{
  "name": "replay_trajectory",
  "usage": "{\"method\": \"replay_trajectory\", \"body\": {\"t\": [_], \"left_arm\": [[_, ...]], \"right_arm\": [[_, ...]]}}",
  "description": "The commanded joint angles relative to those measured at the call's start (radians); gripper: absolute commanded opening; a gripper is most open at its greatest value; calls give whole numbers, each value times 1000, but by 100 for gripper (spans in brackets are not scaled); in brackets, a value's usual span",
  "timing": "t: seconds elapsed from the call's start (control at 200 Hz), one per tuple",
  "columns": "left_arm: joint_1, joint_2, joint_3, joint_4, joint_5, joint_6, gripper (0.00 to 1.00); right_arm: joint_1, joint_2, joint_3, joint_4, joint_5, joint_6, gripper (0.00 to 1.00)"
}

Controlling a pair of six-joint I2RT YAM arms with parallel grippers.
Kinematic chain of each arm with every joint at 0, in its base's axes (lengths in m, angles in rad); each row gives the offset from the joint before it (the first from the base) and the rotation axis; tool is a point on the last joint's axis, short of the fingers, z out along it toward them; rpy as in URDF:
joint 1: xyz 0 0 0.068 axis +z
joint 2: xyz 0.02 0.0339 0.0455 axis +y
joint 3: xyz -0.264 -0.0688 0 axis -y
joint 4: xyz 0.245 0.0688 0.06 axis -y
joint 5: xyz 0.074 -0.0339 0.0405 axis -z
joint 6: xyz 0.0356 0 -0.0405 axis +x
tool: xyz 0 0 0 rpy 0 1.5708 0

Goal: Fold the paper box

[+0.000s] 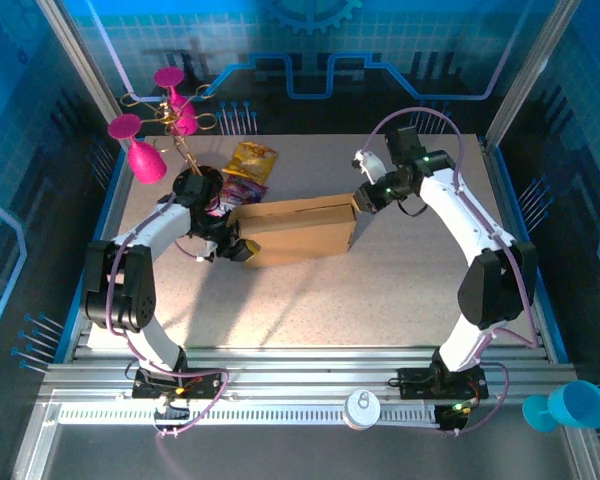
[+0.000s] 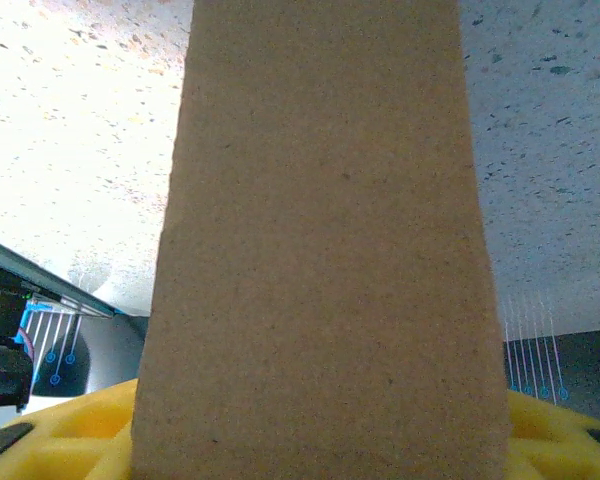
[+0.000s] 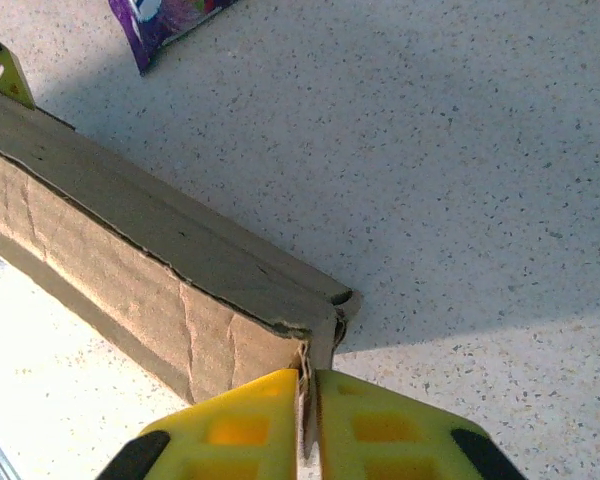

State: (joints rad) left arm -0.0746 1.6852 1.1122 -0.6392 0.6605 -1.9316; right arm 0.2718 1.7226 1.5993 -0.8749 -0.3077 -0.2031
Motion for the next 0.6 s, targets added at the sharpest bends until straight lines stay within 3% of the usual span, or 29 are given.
{"method": "replay_trajectory", "body": {"t": [0.0,0.065,0.595], "left_arm": [[7,41,-6,-86,-170,-17,12],[8,40,-5,-87,-172,-17,12],[7,55,-6,-55,-164,-45,11]], "right_arm": [[17,12,28,-19,14,22,6],[19,6,23,-10,19,39,0],[72,-41,-40,29,79,381,0]]}}
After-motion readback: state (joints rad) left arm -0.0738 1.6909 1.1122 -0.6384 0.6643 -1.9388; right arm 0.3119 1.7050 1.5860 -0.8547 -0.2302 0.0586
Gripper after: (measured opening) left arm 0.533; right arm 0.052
